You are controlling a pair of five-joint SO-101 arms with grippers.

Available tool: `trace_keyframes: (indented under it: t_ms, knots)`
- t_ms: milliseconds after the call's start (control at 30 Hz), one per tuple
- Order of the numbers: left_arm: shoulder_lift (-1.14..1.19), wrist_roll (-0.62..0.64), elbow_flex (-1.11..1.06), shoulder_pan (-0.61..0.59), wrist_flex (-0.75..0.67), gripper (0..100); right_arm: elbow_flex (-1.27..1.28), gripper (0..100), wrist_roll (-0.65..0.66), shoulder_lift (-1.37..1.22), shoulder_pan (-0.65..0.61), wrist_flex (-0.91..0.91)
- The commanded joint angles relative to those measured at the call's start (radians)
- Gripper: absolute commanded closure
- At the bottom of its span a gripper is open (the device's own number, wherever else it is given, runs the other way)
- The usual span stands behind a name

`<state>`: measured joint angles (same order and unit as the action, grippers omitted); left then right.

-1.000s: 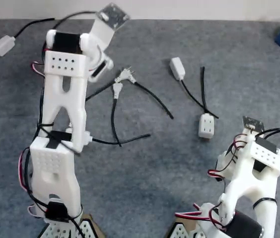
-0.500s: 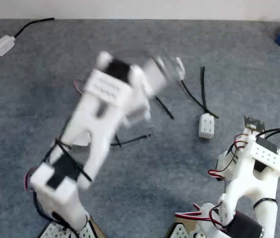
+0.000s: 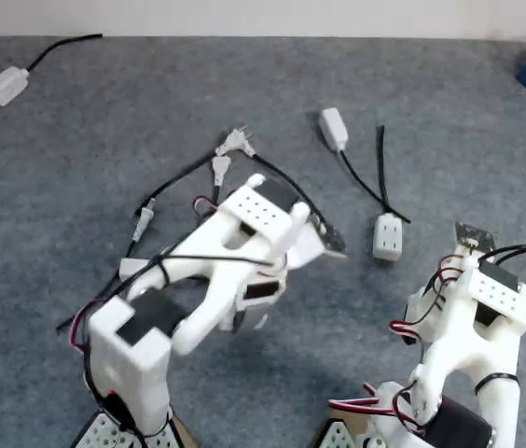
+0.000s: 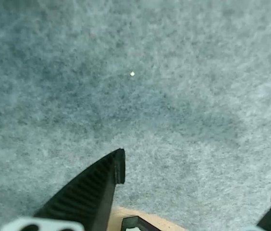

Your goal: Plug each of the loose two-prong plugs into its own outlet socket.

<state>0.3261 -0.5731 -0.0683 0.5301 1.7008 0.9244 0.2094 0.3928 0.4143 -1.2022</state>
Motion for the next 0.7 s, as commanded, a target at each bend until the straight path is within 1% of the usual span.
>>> trace_keyframes:
  t_ms: [0, 133, 300, 400, 500, 667]
  knots:
    - [0.104, -0.003, 0.188, 0.007, -0.064, 99, 0.002, 54.8, 0.011, 0.030, 0.001, 0.008]
    - [0.214, -0.002, 0.346, 0.064, -0.143, 99, -0.002, 54.8, 0.011, 0.030, 0.001, 0.008]
    - [0.341, 0.002, 0.469, 0.166, -0.215, 99, -0.005, 54.8, 0.011, 0.030, 0.002, 0.008]
    - [0.400, 0.061, 0.555, 0.236, -0.219, 99, -0.005, 54.8, 0.011, 0.030, 0.002, 0.008]
    - [0.440, 0.077, 0.638, 0.288, -0.216, 99, -0.005, 54.8, 0.011, 0.030, 0.010, 0.008]
    - [0.460, 0.117, 0.723, 0.360, -0.212, 99, -0.018, 54.8, 0.012, 0.030, 0.058, 0.008]
